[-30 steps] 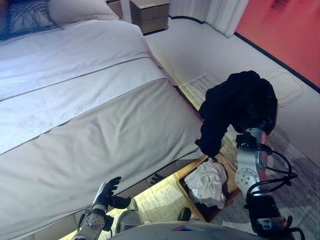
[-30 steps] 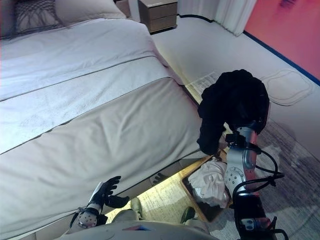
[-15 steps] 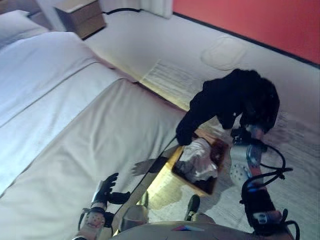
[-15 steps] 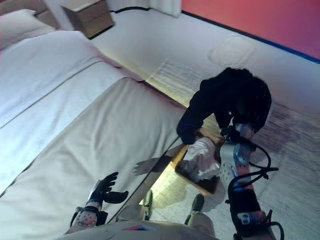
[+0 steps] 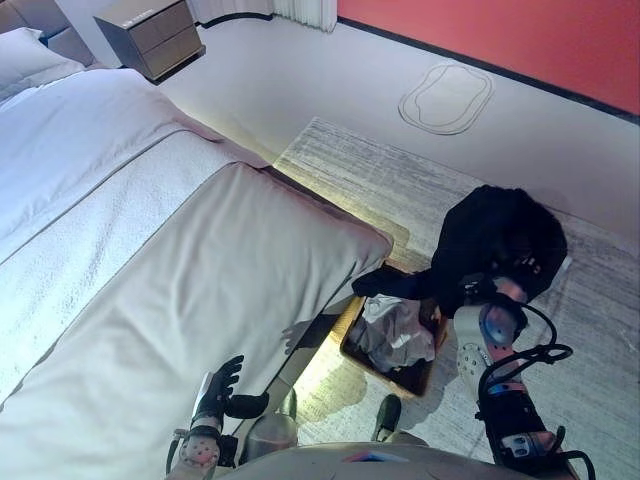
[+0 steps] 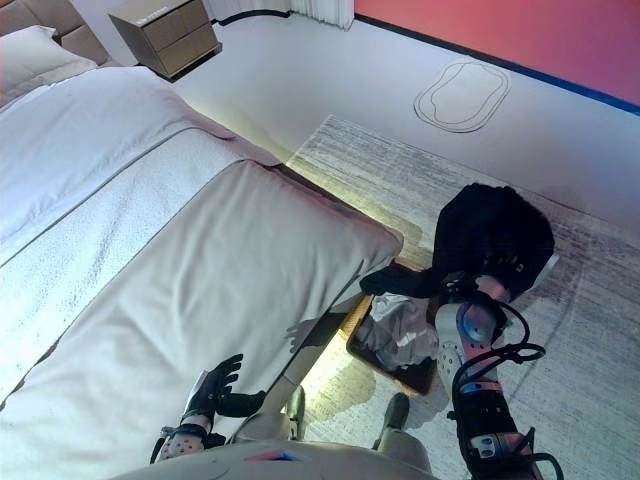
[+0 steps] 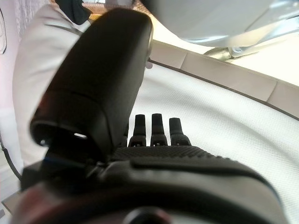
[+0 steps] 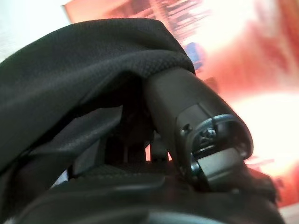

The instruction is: Pick up the clothes from the bed and place them into the basket

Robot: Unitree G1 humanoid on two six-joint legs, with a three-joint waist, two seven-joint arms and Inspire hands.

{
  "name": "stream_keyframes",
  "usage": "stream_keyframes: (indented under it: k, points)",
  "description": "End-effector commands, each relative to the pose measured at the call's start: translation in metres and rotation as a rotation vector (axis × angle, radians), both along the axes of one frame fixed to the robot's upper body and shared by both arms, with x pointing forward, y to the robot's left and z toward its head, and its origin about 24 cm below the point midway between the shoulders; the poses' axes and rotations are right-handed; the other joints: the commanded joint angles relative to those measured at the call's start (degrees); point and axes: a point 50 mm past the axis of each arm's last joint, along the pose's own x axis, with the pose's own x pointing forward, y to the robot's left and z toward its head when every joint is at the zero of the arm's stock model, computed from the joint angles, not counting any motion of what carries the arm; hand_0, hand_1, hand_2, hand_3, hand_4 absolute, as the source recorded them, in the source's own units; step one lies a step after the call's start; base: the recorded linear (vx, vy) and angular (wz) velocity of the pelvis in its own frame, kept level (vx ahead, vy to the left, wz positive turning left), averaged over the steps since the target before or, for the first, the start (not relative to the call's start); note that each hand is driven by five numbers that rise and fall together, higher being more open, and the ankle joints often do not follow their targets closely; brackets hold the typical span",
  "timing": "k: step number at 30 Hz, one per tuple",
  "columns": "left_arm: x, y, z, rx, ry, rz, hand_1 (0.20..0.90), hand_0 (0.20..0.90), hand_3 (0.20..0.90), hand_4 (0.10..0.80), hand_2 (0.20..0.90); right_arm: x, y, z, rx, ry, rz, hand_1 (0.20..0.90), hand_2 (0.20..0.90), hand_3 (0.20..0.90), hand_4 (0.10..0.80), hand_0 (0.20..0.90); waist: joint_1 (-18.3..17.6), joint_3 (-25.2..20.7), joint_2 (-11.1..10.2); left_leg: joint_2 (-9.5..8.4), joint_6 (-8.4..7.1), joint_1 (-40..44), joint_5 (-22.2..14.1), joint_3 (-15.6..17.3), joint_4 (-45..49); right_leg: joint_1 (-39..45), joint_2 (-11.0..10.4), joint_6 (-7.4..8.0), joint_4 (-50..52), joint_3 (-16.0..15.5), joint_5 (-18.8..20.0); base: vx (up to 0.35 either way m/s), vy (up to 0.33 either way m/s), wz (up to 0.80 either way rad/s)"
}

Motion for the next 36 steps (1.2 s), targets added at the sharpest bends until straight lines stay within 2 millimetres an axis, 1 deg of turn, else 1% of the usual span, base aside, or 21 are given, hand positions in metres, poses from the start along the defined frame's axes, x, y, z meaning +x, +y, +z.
stream_keyframes:
  k: [1,3,4,5,6,7,10,13,14,15,18,19,20,21,25,26,30,31,32,33,36]
  points:
    - [0.032,0.011,0.017,0.035,-0.145,-0.055,0.900,0.900,0.900,0.800,0.900,0.011,-0.007,0.028,-0.043,-0.174,-0.012,0.300,0.300,0.200,0.100,0.300,1.6,0.5,1.2,-1.49,-0.80,-11.3,1.7,-4.7,3.9,1.5,-3.1,2.00,3.7,-2.8,-5.2,-0.354,-0.030,0.13]
    - [0.049,0.006,0.024,0.022,-0.198,-0.077,0.900,0.900,0.900,0.800,0.900,0.022,-0.015,0.026,-0.049,-0.147,-0.036,0.300,0.300,0.200,0.100,0.300,2.1,3.0,2.0,-1.92,-1.12,-14.2,2.3,-5.7,5.0,-0.4,-3.3,1.58,4.4,-3.4,-5.0,-0.244,-0.034,0.21]
    - [0.051,0.006,0.025,0.021,-0.201,-0.078,0.900,0.900,0.900,0.800,0.900,0.022,-0.016,0.027,-0.049,-0.150,-0.037,0.300,0.300,0.200,0.100,0.300,2.0,3.1,2.0,-1.93,-1.12,-14.4,2.3,-5.8,5.2,-0.6,-3.3,1.56,4.5,-3.5,-5.1,-0.198,-0.054,0.23]
    - [0.062,0.003,0.030,0.016,-0.235,-0.098,0.900,0.900,0.900,0.800,0.900,0.031,-0.023,0.027,-0.053,-0.132,-0.046,0.300,0.300,0.200,0.100,0.300,2.5,4.9,2.6,-2.33,-1.41,-16.4,2.7,-6.7,6.0,-1.7,-3.5,1.33,5.0,-4.1,-5.0,-0.211,-0.061,0.14]
    - [0.071,0.000,0.035,0.011,-0.268,-0.108,0.900,0.900,0.900,0.800,0.900,0.041,-0.026,0.031,-0.063,-0.112,-0.050,0.300,0.300,0.200,0.100,0.300,3.0,6.8,3.2,-2.70,-1.62,-18.0,3.2,-7.4,6.6,-2.8,-3.6,1.06,5.6,-4.6,-4.9,-0.217,-0.064,0.16]
    - [0.072,0.000,0.035,0.011,-0.272,-0.109,0.900,0.900,0.900,0.800,0.900,0.042,-0.026,0.032,-0.064,-0.110,-0.049,0.300,0.300,0.200,0.100,0.300,3.0,7.1,3.3,-2.75,-1.64,-18.2,3.3,-7.5,6.8,-3.0,-3.6,1.04,5.7,-4.7,-5.0,-0.185,-0.055,0.20]
    - [0.089,-0.005,0.046,0.006,-0.348,-0.128,0.900,0.900,0.900,0.800,0.900,0.066,-0.029,0.046,-0.101,-0.098,-0.028,0.300,0.300,0.200,0.100,0.300,4.1,11.3,4.6,-3.58,-1.93,-22.4,3.6,-8.8,9.2,-6.9,-4.0,0.38,8.4,-5.6,-5.4,-0.175,-0.053,0.17]
    - [0.095,-0.006,0.053,-0.010,-0.392,-0.123,0.900,0.900,0.900,0.800,0.900,0.077,-0.032,0.057,-0.137,-0.080,-0.016,0.300,0.300,0.200,0.100,0.300,4.7,13.4,5.4,-4.39,-1.65,-25.4,3.8,-9.1,11.3,-10.4,-4.3,0.05,11.2,-5.9,-5.8,-0.128,0.011,0.12]
    - [0.100,-0.008,0.058,-0.025,-0.429,-0.127,0.900,0.900,0.900,0.800,0.900,0.082,-0.035,0.064,-0.145,-0.085,-0.020,0.300,0.300,0.200,0.100,0.300,5.0,15.0,6.0,-5.01,-1.20,-27.2,3.8,-9.0,12.7,-12.9,-4.4,-0.04,13.1,-6.2,-5.9,-0.148,0.026,0.16]
    - [0.100,-0.008,0.059,-0.027,-0.436,-0.130,0.900,0.900,0.900,0.800,0.900,0.083,-0.036,0.065,-0.147,-0.085,-0.024,0.300,0.300,0.200,0.100,0.300,5.1,15.3,6.0,-5.15,-1.08,-27.7,3.8,-9.0,13.0,-13.5,-4.5,-0.04,13.4,-6.2,-5.9,-0.186,0.011,0.08]
    - [0.109,-0.010,0.071,-0.052,-0.511,-0.141,0.900,0.900,0.900,0.800,0.900,0.090,-0.046,0.074,-0.146,-0.086,-0.032,0.300,0.300,0.200,0.100,0.300,5.8,17.7,6.7,-5.82,-0.35,-31.3,4.2,-8.7,14.6,-17.7,-4.8,-0.07,16.1,-7.0,-5.8,-0.130,-0.008,0.02]
    - [0.113,-0.010,0.076,-0.059,-0.532,-0.143,0.900,0.900,0.900,0.800,0.900,0.093,-0.049,0.077,-0.146,-0.081,-0.031,0.300,0.300,0.200,0.100,0.300,6.0,18.3,6.9,-6.07,-0.11,-32.3,4.3,-8.6,15.0,-18.8,-4.9,-0.04,16.7,-7.2,-5.8,-0.029,-0.058,0.11]
    - [0.116,-0.011,0.080,-0.068,-0.558,-0.145,0.900,0.900,0.900,0.800,0.900,0.095,-0.053,0.081,-0.148,-0.082,-0.042,0.300,0.300,0.200,0.100,0.300,6.1,18.7,6.7,-6.35,-0.12,-32.8,2.8,-8.8,15.4,-19.8,-5.0,0.57,17.7,-6.7,-7.2,-0.037,-0.069,0.12]
    - [0.120,-0.011,0.085,-0.073,-0.583,-0.152,0.900,0.900,0.900,0.800,0.900,0.098,-0.057,0.085,-0.154,-0.077,-0.046,0.300,0.300,0.200,0.100,0.300,6.3,19.5,6.9,-6.68,0.18,-33.9,2.7,-8.7,16.0,-21.3,-5.2,0.67,18.7,-6.7,-7.3,-0.022,-0.065,0.11]
    - [0.124,-0.015,0.094,-0.092,-0.631,-0.153,0.900,0.900,0.900,0.800,0.900,0.104,-0.069,0.098,-0.191,-0.040,-0.050,0.300,0.300,0.200,0.100,0.300,6.7,19.9,7.3,-7.37,0.94,-36.2,3.0,-8.5,16.0,-24.6,-5.5,1.12,19.9,-6.6,-6.8,-0.081,0.018,0.09]
    - [0.125,-0.016,0.096,-0.098,-0.642,-0.153,0.900,0.900,0.900,0.800,0.900,0.105,-0.072,0.102,-0.202,-0.034,-0.052,0.300,0.300,0.200,0.100,0.300,6.9,19.9,7.7,-7.46,1.41,-37.6,4.9,-8.2,15.8,-26.0,-5.6,0.59,19.6,-7.5,-5.1,-0.140,0.076,0.04]
    - [0.124,-0.019,0.098,-0.119,-0.656,-0.141,0.900,0.900,0.900,0.800,0.900,0.113,-0.081,0.112,-0.240,0.028,-0.001,0.300,0.300,0.200,0.100,0.300,7.0,19.9,8.8,-7.58,1.24,-38.1,5.8,-7.9,14.3,-27.6,-5.5,0.90,19.2,-6.7,-4.7,-0.046,0.067,0.01]
    - [0.124,-0.019,0.098,-0.120,-0.656,-0.140,0.900,0.900,0.900,0.800,0.900,0.113,-0.081,0.113,-0.242,0.033,0.003,0.319,0.319,0.222,0.122,0.319,7.0,19.9,8.8,-7.58,1.22,-38.1,5.8,-7.9,14.2,-27.6,-5.4,0.91,19.2,-6.7,-4.7,-0.021,0.060,0.01]
    - [0.124,-0.019,0.098,-0.125,-0.655,-0.134,0.900,0.900,0.900,0.800,0.900,0.115,-0.082,0.112,-0.250,0.070,0.027,0.794,0.794,0.776,0.676,0.794,7.0,19.9,9.1,-7.61,1.16,-38.2,6.0,-7.8,13.9,-27.8,-5.4,0.91,19.0,-6.5,-4.7,-0.009,0.069,-0.02]
    - [0.123,-0.018,0.097,-0.130,-0.650,-0.128,0.900,0.900,0.900,0.800,0.900,0.115,-0.086,0.113,-0.263,0.099,0.024,0.900,0.900,0.900,0.800,0.900,6.9,19.9,9.5,-7.63,1.01,-38.1,6.1,-7.7,13.6,-27.9,-5.5,0.97,18.8,-6.3,-4.7,-0.004,0.081,-0.02]
    - [0.119,-0.017,0.093,-0.128,-0.635,-0.133,0.900,0.900,0.900,0.800,0.900,0.114,-0.092,0.110,-0.239,0.124,0.041,0.900,0.900,0.900,0.800,0.900,6.9,19.9,9.8,-7.59,0.78,-37.5,6.0,-7.8,13.3,-27.5,-5.7,1.07,18.5,-6.0,-4.7,0.011,0.043,-0.02]
